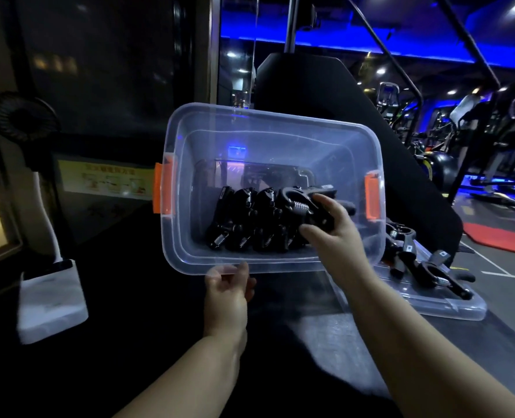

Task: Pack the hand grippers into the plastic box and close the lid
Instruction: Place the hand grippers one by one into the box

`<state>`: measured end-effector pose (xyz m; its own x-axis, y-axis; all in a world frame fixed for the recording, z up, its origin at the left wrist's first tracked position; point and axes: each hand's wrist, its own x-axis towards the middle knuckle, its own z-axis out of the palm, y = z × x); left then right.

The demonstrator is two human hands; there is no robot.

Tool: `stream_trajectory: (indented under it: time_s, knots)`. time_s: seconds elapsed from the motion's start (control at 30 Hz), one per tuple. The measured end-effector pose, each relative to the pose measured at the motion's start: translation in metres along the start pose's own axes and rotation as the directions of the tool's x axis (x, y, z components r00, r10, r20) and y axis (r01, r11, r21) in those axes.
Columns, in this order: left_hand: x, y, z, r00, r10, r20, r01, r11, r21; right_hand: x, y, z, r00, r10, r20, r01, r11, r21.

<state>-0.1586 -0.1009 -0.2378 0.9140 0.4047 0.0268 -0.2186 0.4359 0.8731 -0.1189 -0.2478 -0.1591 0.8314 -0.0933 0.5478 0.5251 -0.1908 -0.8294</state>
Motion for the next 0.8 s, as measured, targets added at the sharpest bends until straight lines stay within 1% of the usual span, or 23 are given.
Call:
stream_trajectory:
  time_s: [0.07,0.1,0.2,0.3,0.37,0.43,0.47,0.6,0.7,0.77,0.8]
  knots:
    - [0.002,-0.001,0.000,1.000,-0.024,-0.005,0.024,0.998,-0.055,0.007,-0.004,0.016,0.998,0.046,0.035,-0.046,0.999,-0.019]
    - [0.003,-0.001,0.000,0.999,-0.032,-0.005,0.032,0.996,-0.077,0.011,-0.006,0.024,0.998,0.058,0.022,-0.057,0.998,-0.025]
    - [0.004,-0.003,-0.003,1.000,-0.018,-0.016,0.016,0.994,-0.108,0.023,-0.012,0.046,0.997,0.077,-0.016,-0.077,0.997,-0.022]
    - [0.003,-0.002,-0.003,1.000,0.001,-0.022,-0.004,0.989,-0.150,0.031,-0.019,0.065,0.996,0.085,0.021,-0.084,0.995,-0.049]
    - [0.004,-0.002,-0.002,1.000,0.012,-0.024,-0.016,0.985,-0.173,0.035,-0.024,0.079,0.992,0.117,0.045,-0.118,0.993,0.006]
    - [0.006,-0.003,-0.002,0.999,0.027,-0.023,-0.030,0.987,-0.158,0.042,-0.024,0.094,0.980,0.186,0.076,-0.192,0.978,0.081]
    - [0.007,-0.004,-0.002,0.999,0.027,-0.027,-0.031,0.987,-0.159,0.045,-0.022,0.102,0.971,0.219,0.099,-0.228,0.969,0.092]
    - [0.006,-0.004,-0.003,0.999,0.028,-0.016,-0.031,0.977,-0.213,0.052,-0.013,0.133,0.913,0.370,0.173,-0.388,0.917,0.090]
    - [0.002,-0.002,-0.004,0.999,0.041,-0.009,-0.042,0.974,-0.224,0.054,-0.015,0.152,0.842,0.499,0.206,-0.535,0.825,0.185]
    - [0.002,-0.001,-0.004,0.999,0.046,-0.016,-0.048,0.975,-0.216,0.056,-0.013,0.160,0.794,0.564,0.227,-0.605,0.768,0.209]
    - [0.002,-0.001,-0.005,0.999,0.048,-0.018,-0.051,0.975,-0.216,0.058,-0.010,0.163,0.781,0.583,0.225,-0.622,0.757,0.200]
